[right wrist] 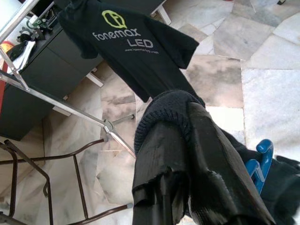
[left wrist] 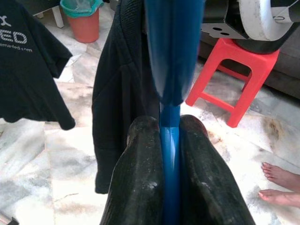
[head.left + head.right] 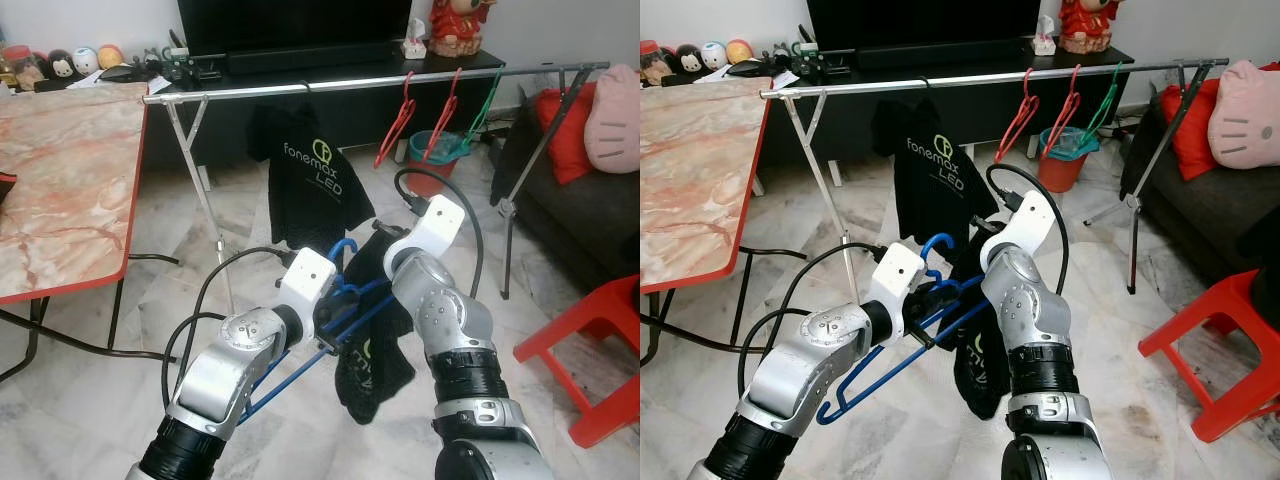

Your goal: Hang hanger

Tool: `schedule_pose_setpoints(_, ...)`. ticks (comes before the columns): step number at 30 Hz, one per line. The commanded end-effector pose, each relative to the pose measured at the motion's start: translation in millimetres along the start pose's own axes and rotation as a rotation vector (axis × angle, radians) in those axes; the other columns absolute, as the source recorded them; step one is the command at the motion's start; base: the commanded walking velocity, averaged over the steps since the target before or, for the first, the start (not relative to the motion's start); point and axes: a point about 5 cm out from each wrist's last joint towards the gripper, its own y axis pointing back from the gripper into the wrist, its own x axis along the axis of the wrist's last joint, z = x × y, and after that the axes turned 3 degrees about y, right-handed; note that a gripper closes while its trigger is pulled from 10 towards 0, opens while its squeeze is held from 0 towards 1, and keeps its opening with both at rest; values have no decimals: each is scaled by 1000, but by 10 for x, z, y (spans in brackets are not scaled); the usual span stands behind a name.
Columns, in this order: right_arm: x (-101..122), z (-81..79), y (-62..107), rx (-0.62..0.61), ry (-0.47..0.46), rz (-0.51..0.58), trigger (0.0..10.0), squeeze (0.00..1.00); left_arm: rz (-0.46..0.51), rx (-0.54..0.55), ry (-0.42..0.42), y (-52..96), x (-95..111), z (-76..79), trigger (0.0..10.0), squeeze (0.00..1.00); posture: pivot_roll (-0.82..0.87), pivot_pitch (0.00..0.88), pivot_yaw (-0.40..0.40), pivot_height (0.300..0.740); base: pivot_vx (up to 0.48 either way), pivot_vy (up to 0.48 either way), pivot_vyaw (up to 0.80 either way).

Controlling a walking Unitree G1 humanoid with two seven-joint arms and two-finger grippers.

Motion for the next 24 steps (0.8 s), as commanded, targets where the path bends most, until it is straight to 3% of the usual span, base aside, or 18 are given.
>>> schedule_pose_setpoints(1,14,-375,58,96,-43,6,10000,0,-3,7,0,-4,20,-3,10000,0,3,0,-23,740,0,0,0)
schedule_pose_setpoints(13,14,-375,58,96,-43,6,10000,0,-3,7,0,-4,20,-3,10000,0,3,0,-23,740,0,0,0)
schedule_pose_setpoints(14,11,-416,64,103,-50,4,10000,0,-2,12,6,-29,31,20,10000,0,3,0,-23,740,0,0,0)
schedule_pose_setpoints(15,19,-707,144,204,-76,-4,10000,0,1,90,99,-123,75,39,10000,0,11,0,-25,740,0,0,0)
schedule_pose_setpoints(16,23,-782,170,232,-81,-6,10000,0,-1,112,123,-145,82,42,10000,0,11,0,-25,740,0,0,0)
schedule_pose_setpoints(24,18,-825,184,245,-84,-8,10000,0,-4,121,138,-155,78,49,10000,0,10,0,-27,740,0,0,0)
